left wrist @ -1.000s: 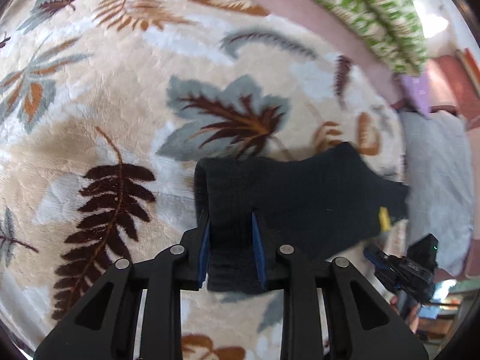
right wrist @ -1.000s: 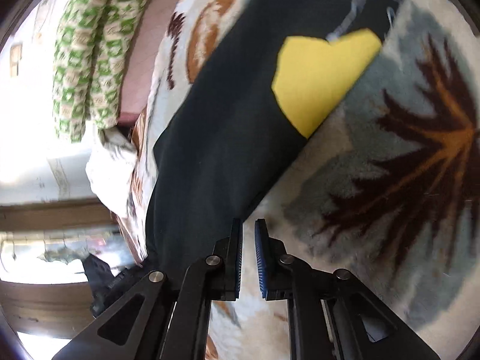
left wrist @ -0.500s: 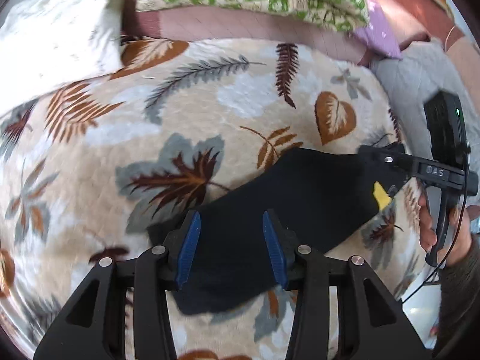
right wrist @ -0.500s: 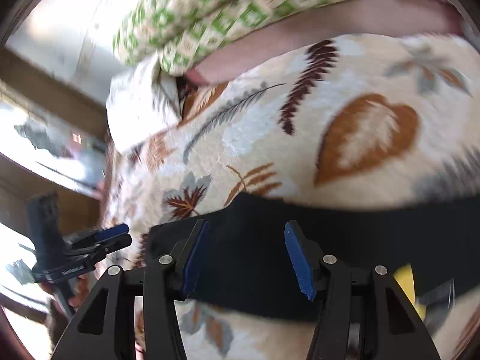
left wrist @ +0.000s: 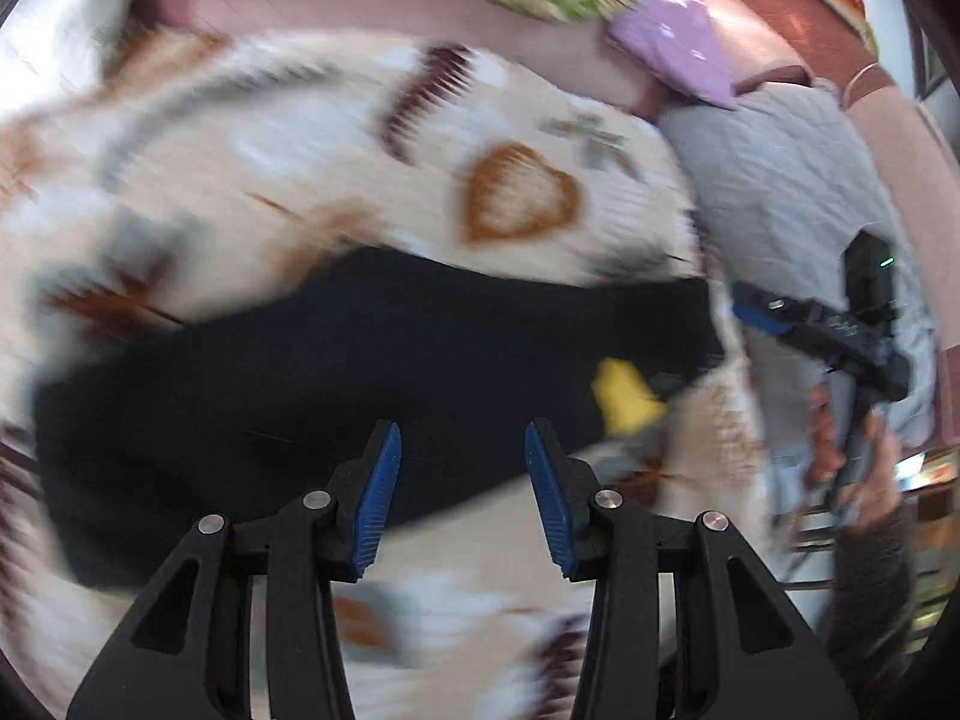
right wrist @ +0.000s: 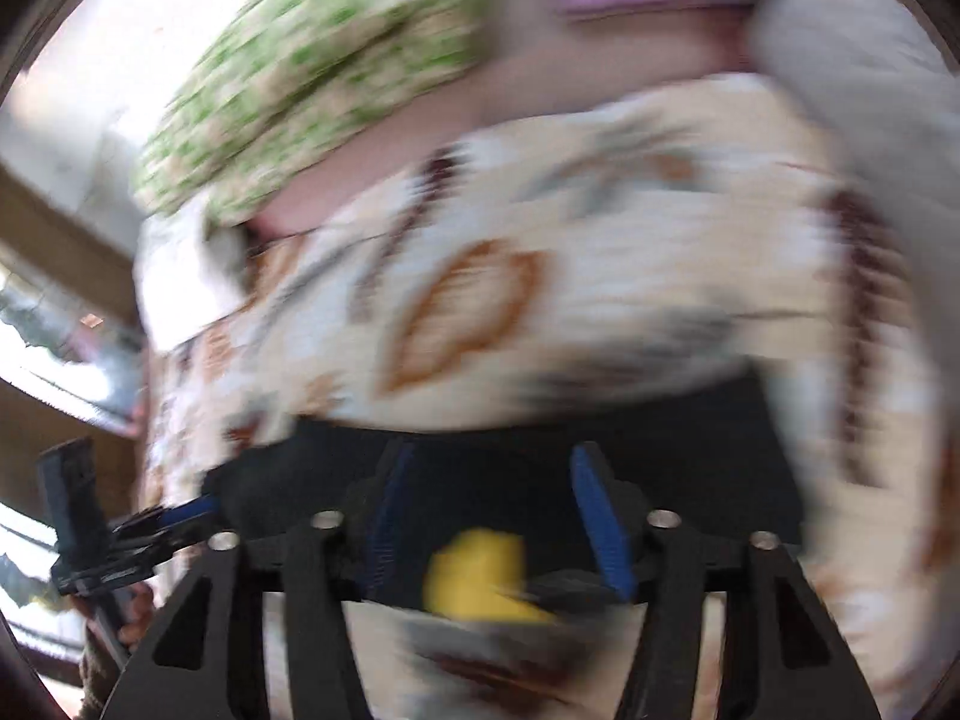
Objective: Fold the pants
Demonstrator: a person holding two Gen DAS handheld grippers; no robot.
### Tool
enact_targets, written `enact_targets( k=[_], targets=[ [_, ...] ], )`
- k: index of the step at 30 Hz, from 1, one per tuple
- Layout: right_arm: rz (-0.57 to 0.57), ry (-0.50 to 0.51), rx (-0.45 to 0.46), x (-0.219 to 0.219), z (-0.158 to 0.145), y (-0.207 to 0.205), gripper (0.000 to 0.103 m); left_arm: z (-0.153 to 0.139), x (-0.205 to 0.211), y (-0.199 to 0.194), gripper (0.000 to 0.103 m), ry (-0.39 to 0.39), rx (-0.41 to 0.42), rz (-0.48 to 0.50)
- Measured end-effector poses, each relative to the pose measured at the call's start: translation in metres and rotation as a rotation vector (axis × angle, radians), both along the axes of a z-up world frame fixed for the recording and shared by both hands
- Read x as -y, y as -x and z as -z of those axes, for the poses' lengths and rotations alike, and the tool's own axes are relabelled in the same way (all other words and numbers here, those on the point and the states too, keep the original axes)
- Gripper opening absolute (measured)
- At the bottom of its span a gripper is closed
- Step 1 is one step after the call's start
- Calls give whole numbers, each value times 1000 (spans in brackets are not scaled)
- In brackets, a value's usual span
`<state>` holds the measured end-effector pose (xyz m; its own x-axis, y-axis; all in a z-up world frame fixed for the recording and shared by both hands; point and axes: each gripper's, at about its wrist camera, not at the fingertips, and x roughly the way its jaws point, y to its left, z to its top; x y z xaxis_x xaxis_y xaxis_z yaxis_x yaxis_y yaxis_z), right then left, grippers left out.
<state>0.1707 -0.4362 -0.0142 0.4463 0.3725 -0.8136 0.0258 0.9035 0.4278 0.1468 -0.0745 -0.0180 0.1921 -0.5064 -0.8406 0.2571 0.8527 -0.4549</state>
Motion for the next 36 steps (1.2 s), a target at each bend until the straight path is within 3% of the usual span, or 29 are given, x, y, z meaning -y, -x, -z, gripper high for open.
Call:
enact_targets(
  k=[3,7,9,13,16,21,23,24,25,26,36],
  targets=[
    [68,16,-37,58,9,8,65,19,50,20,42,83,-87,-20],
    [111,-66,-38,102,31,2,65,36,102,31,42,167,-190,-76],
    [92,-112,-51,105,44,-10,65,39,123,33,42,200,-218,-100],
    [54,-111,-50,107,64,-28,65,35,144,29,42,224,-216,-157],
    [-14,-205,-58,106,82,-43,65,36,152,21,42,273,-246,-225],
    [-145,-241,-52,92,82,-55,67,39,163,20,41,349,-292,-317],
    [-188,-219,-69,88,81,-59,62,42,167,24,41,396,-318,-366],
    [-200,-218,-74,88,80,-60,50,45,168,26,41,417,-329,-395],
    [-206,-219,-80,89,80,-61,22,47,169,29,41,436,-341,-427],
    [-208,-226,-104,91,82,-63,16,49,172,31,41,462,-353,-459],
    [-201,-263,-104,92,70,-62,15,78,200,44,41,631,-434,-629]
  ],
)
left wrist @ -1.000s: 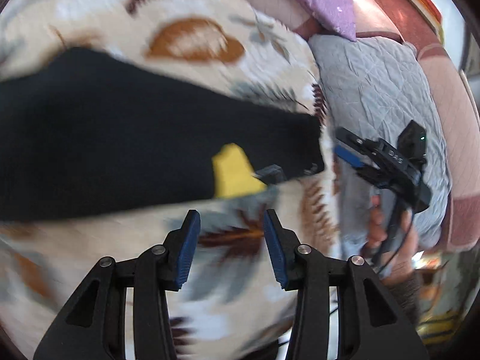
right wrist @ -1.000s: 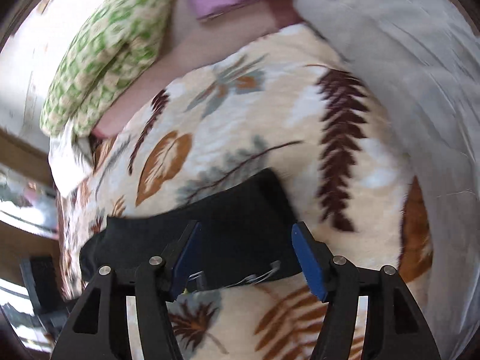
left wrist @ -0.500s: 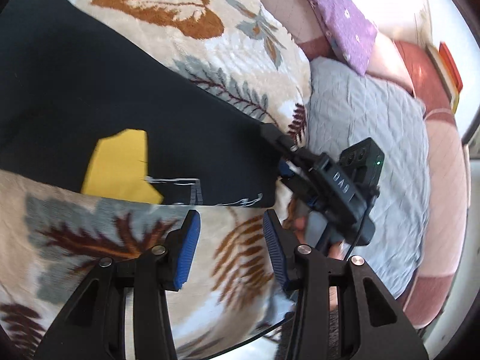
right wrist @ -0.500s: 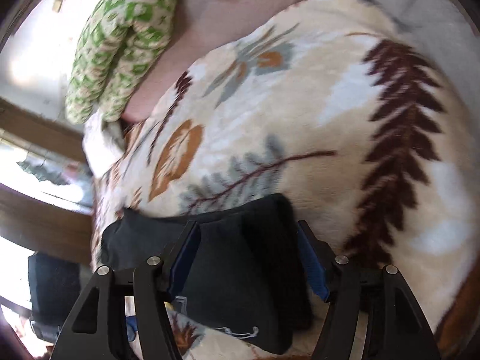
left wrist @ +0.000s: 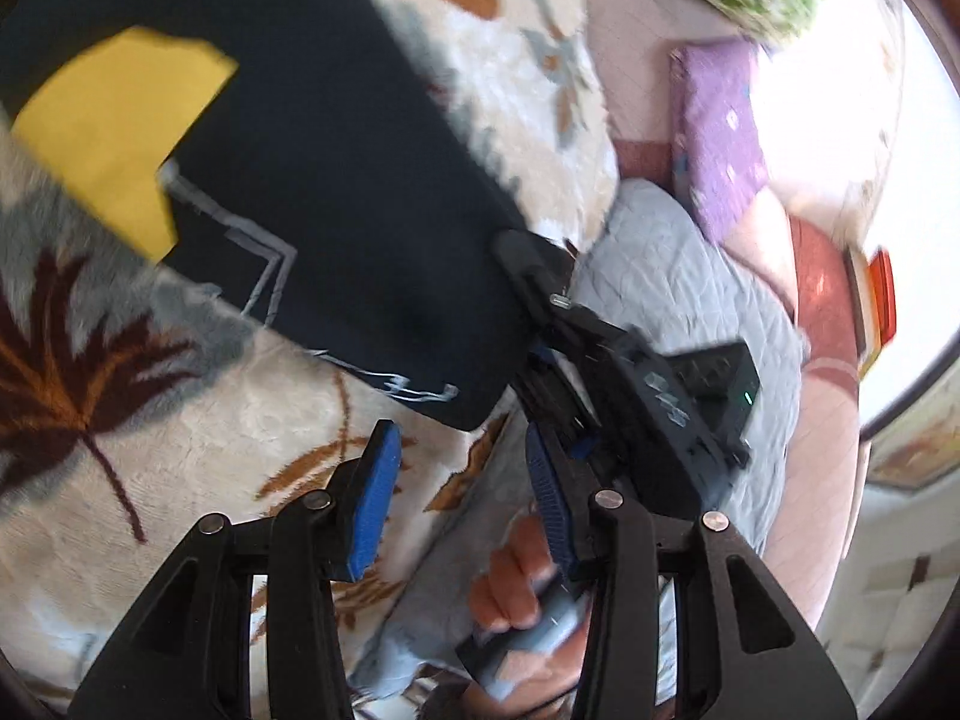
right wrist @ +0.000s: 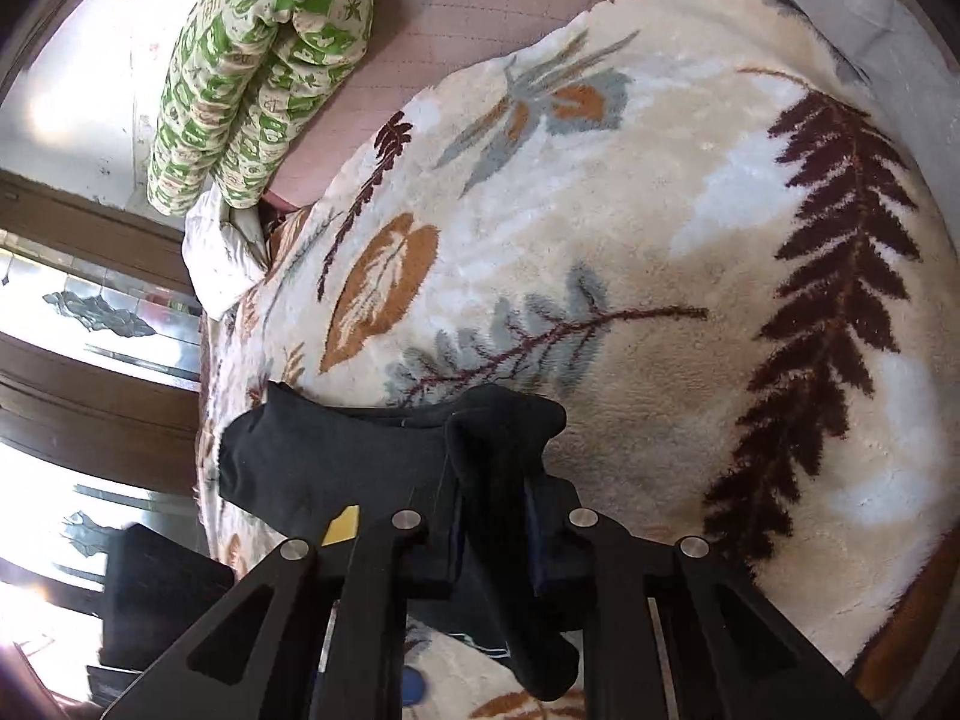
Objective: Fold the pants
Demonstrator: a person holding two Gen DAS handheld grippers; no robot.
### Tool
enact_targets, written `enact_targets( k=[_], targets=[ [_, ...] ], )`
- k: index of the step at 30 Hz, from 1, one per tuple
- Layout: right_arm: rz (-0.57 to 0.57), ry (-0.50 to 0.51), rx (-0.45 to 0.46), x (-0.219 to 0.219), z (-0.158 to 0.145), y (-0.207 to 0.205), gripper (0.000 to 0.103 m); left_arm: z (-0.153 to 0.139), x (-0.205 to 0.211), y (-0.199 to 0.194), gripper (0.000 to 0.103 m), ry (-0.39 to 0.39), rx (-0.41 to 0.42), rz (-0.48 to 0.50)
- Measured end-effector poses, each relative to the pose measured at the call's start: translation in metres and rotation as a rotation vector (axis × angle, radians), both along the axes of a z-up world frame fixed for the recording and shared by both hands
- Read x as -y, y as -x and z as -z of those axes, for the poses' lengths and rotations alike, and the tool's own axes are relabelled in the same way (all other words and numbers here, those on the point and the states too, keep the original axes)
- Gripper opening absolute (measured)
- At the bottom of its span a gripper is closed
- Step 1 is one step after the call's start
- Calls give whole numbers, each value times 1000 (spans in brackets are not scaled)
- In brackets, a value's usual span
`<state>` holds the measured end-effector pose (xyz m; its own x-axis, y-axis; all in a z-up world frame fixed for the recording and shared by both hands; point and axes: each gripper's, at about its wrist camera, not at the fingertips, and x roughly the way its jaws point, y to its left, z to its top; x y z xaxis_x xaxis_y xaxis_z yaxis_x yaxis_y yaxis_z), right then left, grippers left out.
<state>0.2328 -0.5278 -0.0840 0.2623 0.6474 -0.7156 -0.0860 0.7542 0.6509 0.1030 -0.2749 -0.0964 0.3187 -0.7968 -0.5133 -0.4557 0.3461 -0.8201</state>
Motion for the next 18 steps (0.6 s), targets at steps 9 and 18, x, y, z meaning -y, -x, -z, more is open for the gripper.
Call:
enact_targets(
  k=[9,18],
  targets=[
    [15,-70,-5,3,-5,-1,15,14,-9,-5,41,-78,-20,-143],
    [74,-91,-75,13,18,-10,20,30,-1,-29,29,-64,-50,-114]
  ],
)
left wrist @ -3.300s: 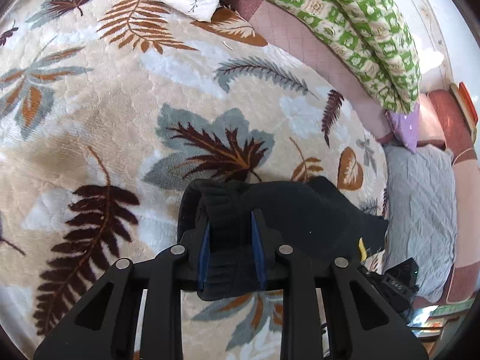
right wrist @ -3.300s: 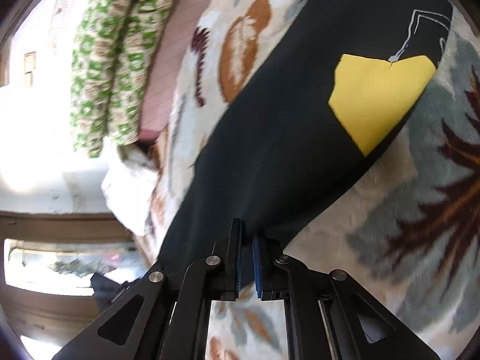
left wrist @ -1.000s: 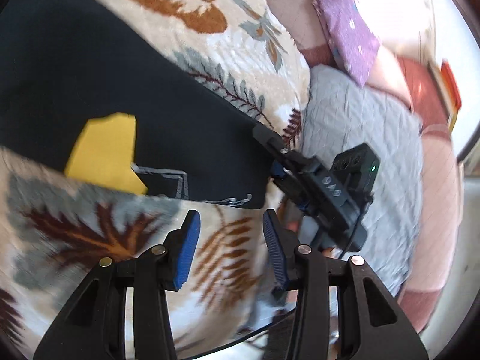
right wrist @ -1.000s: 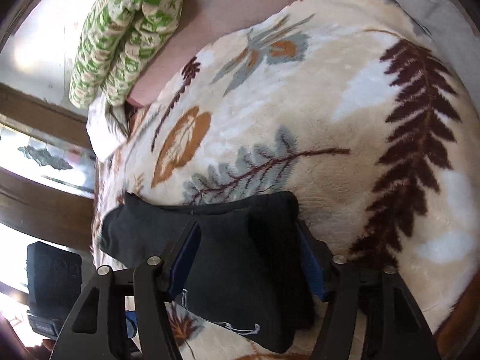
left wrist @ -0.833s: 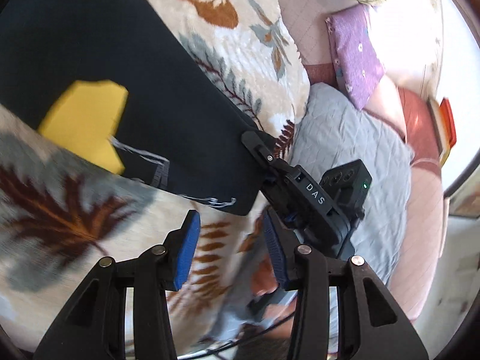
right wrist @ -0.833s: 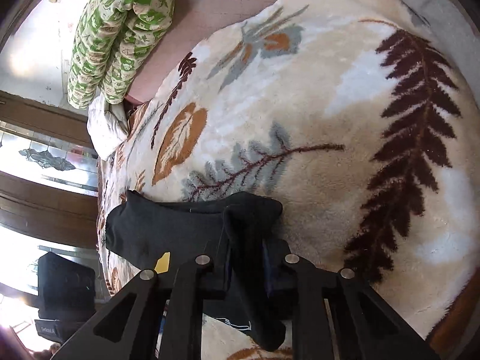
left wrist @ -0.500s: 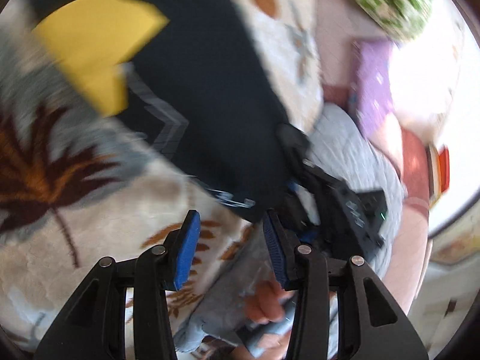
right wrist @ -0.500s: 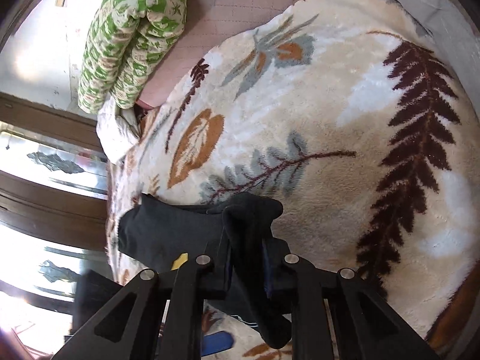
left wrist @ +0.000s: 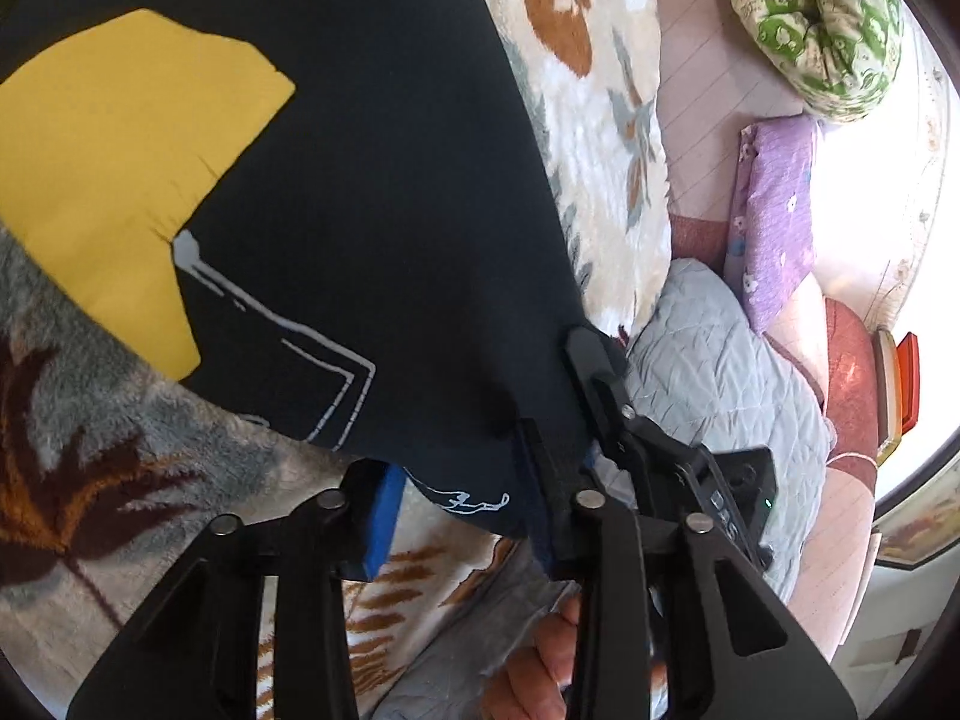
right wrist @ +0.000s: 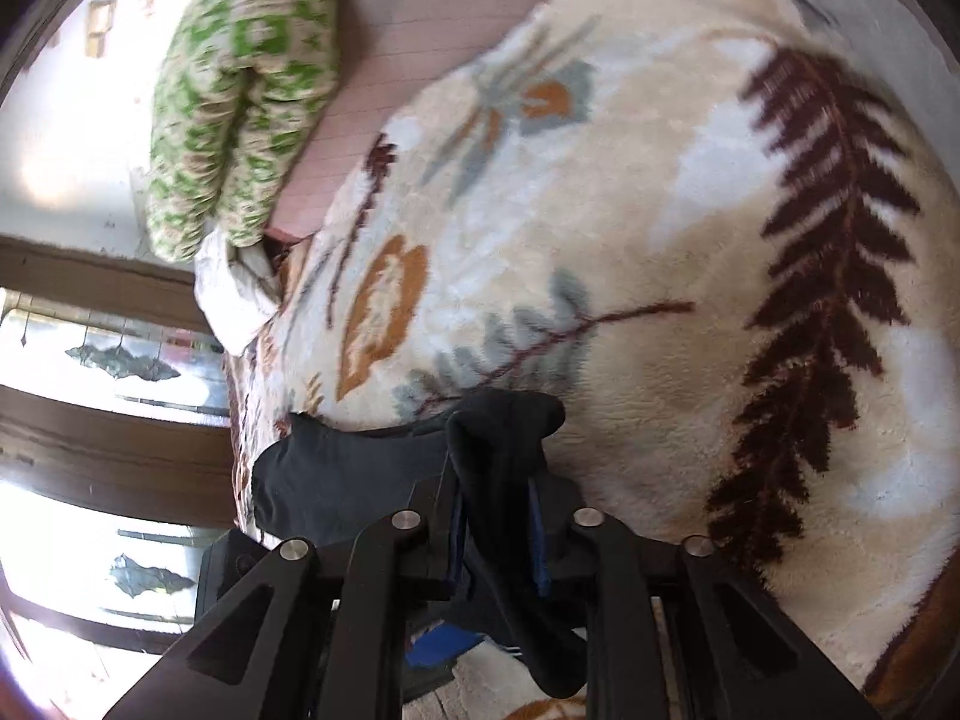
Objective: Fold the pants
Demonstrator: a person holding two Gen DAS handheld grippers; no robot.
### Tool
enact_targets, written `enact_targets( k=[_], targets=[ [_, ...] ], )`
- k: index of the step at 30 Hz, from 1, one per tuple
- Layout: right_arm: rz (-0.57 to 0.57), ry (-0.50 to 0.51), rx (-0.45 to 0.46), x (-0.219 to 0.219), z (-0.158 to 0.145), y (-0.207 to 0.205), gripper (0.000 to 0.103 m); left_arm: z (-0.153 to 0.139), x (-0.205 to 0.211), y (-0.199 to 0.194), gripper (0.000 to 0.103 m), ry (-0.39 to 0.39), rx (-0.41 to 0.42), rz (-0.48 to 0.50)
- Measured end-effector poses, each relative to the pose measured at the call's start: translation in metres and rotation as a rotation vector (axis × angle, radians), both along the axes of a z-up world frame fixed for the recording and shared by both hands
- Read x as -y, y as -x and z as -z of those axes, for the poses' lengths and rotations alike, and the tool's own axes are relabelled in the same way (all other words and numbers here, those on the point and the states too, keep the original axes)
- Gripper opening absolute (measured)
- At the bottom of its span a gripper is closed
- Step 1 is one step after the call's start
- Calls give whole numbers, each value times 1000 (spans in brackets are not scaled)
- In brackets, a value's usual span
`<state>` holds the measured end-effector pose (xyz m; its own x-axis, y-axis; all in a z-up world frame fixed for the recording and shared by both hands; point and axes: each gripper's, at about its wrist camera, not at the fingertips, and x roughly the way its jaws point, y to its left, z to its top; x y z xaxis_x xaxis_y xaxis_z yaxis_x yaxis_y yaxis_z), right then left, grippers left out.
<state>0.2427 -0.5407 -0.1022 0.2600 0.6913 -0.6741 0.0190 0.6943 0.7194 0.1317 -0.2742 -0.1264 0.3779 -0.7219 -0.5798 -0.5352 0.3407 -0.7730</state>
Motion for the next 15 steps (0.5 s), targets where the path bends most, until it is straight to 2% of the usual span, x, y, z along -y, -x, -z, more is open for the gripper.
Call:
enact_targets(
  k=[2,3,6,15],
  targets=[
    [18,-19,-33,4,11,-3,22,2,0,-4,25,8,-9,14],
    [31,-41,-48,6,16,-4,22,4,1,-7,18,15,-12,29],
    [47,-44,-49,7,16,-4,18,10,0,-7,9,47,-24,55],
    [34,107,21,-15,-36,7,15,-15,-24,-3,9,113,29,80]
  ],
)
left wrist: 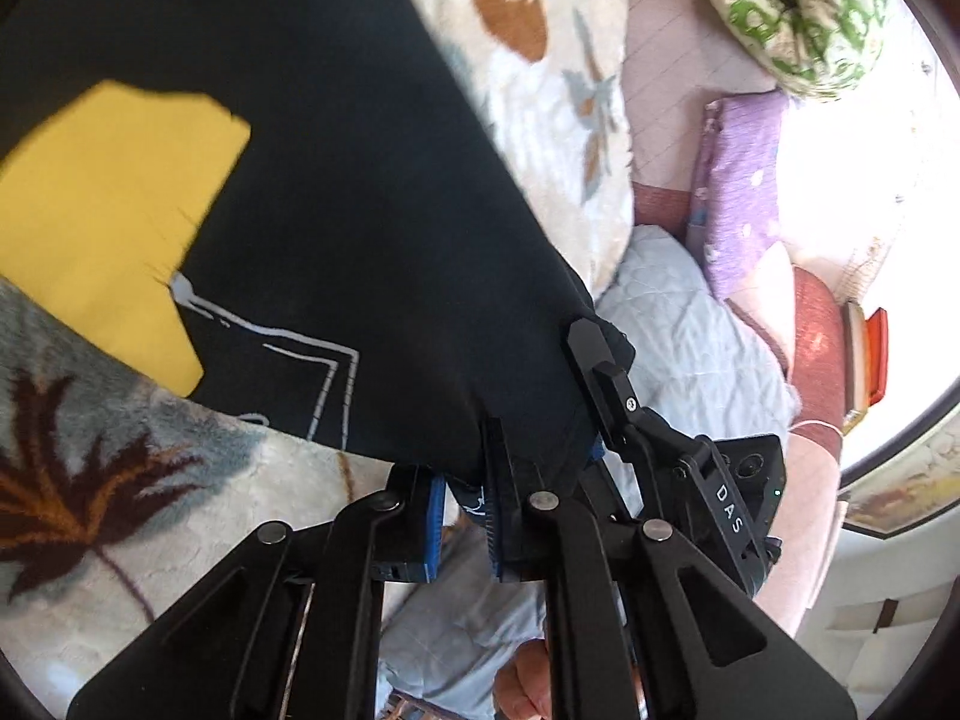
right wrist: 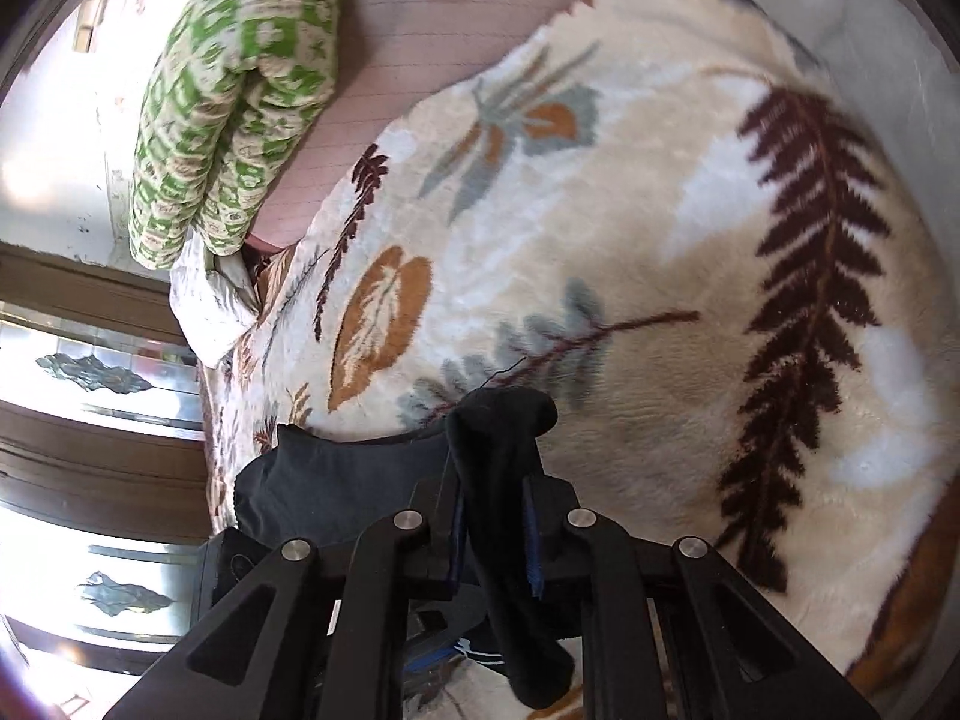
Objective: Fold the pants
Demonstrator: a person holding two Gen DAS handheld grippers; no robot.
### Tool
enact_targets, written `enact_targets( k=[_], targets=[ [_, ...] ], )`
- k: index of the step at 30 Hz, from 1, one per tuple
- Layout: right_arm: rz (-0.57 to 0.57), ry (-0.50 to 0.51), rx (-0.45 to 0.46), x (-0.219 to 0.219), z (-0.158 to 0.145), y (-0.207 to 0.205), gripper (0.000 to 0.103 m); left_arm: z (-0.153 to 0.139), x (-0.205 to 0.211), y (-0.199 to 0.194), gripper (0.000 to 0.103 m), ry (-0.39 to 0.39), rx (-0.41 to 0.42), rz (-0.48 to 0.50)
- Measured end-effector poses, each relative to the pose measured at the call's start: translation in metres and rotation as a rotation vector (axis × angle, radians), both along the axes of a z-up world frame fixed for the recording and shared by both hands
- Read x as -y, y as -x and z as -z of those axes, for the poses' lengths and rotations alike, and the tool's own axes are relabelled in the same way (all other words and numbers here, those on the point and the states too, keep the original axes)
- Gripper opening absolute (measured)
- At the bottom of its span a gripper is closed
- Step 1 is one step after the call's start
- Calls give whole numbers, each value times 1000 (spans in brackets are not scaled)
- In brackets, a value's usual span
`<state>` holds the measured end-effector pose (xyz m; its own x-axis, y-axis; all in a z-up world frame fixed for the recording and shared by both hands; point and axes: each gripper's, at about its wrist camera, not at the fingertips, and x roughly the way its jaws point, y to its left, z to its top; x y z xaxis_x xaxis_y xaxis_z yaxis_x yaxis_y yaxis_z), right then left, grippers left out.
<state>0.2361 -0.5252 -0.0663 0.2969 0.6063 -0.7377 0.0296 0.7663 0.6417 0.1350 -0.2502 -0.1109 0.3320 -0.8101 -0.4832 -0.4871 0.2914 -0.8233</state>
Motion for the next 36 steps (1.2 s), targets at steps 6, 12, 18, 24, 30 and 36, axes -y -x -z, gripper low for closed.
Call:
enact_targets(
  k=[6,12,18,24,30,36],
  targets=[
    [-31,164,29,-39,-39,3,15,-10,-30,5,9,45,0,-25],
    [-76,248,46,-89,-58,-1,15,-12,-71,8,9,63,-9,-83],
    [-137,279,34,-146,-56,-7,15,-3,-118,14,9,71,-39,-135],
    [-189,285,-16,-202,-37,-10,19,6,-152,25,9,60,-58,-166],
    [-185,279,-75,-242,-18,-9,30,8,-179,34,9,30,-80,-171],
    [-193,256,-109,-265,-17,2,34,13,-196,47,9,23,-86,-151]
  ],
)
